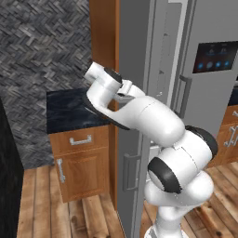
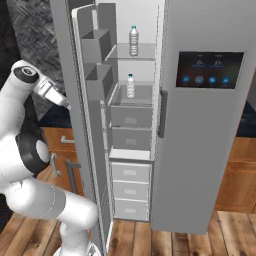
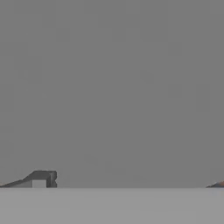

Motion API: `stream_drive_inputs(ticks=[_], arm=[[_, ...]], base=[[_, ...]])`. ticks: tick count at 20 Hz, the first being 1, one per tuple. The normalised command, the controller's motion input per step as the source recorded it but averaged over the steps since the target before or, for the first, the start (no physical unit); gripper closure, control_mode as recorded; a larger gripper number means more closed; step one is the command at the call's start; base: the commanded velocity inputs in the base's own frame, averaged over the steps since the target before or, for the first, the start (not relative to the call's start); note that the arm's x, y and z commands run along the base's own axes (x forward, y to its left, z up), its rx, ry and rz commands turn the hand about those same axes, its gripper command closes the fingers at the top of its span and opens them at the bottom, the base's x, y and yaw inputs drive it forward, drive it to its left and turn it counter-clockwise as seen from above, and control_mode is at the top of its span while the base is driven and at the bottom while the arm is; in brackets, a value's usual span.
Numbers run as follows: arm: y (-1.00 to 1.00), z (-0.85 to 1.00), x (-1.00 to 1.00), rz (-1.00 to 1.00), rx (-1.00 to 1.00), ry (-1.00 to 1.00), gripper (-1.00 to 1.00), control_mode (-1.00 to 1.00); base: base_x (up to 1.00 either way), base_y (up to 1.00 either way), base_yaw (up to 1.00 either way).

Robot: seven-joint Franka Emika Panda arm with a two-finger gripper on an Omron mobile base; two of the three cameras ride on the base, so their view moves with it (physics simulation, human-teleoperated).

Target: Take the bottled waters from the counter and place them in the freezer to freeze. Close the freezer door after placing the bottles.

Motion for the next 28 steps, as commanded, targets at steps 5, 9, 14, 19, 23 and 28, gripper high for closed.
stream_drive_inputs(ticks=[5, 9, 14, 19, 23, 28], arm=[[-0.53, 0.0, -0.02, 0.12, 0.02, -0.02, -1.0, -1.0], [-0.8, 0.02, -0.1, 0.26, 0.13, -0.14, -1.0, -1.0], [-0.89, 0.0, 0.0, 0.38, 0.23, -0.07, -1.0, -1.0], [-0.72, 0.0, 0.17, 0.26, 0.31, 0.0, -1.0, -1.0], [-0.25, 0.01, 0.5, 0.07, 0.1, 0.03, -1.0, -1.0], [-0.01, 0.07, 0.63, 0.0, 0.0, 0.02, -1.0, -1.0]], base=[[0.0, 0.0, 0.0], [0.0, 0.0, 0.0], [0.0, 0.0, 0.0], [0.0, 0.0, 0.0], [0.0, 0.0, 0.0], [0.0, 0.0, 0.0]])
